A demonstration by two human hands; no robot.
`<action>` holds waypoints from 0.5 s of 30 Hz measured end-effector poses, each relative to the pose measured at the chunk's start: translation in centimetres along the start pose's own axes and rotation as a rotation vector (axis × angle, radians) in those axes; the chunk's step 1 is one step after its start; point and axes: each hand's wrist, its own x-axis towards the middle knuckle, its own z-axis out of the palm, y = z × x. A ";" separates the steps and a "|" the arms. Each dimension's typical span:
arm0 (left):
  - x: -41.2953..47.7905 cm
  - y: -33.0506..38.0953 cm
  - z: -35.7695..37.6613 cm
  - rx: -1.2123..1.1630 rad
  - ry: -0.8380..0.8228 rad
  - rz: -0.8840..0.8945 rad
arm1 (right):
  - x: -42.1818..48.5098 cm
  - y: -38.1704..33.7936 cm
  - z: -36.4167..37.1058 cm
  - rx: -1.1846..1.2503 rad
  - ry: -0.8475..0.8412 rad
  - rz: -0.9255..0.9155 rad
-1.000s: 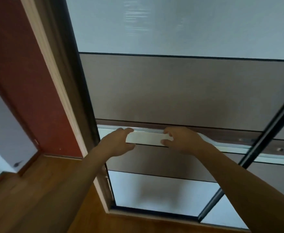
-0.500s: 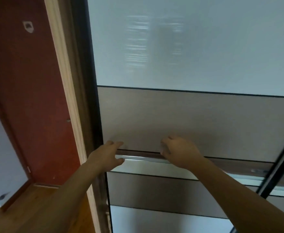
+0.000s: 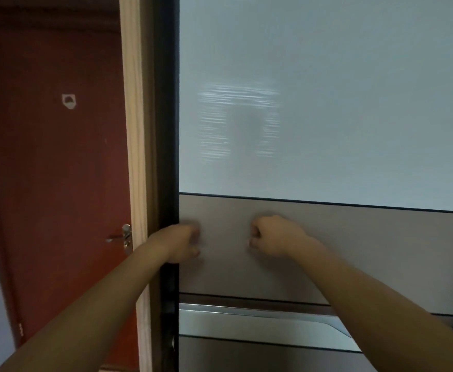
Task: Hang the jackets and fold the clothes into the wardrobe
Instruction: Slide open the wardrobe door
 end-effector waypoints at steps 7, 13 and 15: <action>1.6 -1.0 -0.3 -0.160 0.306 0.050 | 1.9 1.1 -0.2 0.099 0.059 -0.005; 0.9 -0.6 0.1 -0.741 0.623 -0.090 | 2.1 1.9 0.3 0.130 0.092 0.014; 0.6 0.1 -0.1 -0.913 0.470 -0.060 | 1.7 2.0 0.3 0.148 0.094 0.024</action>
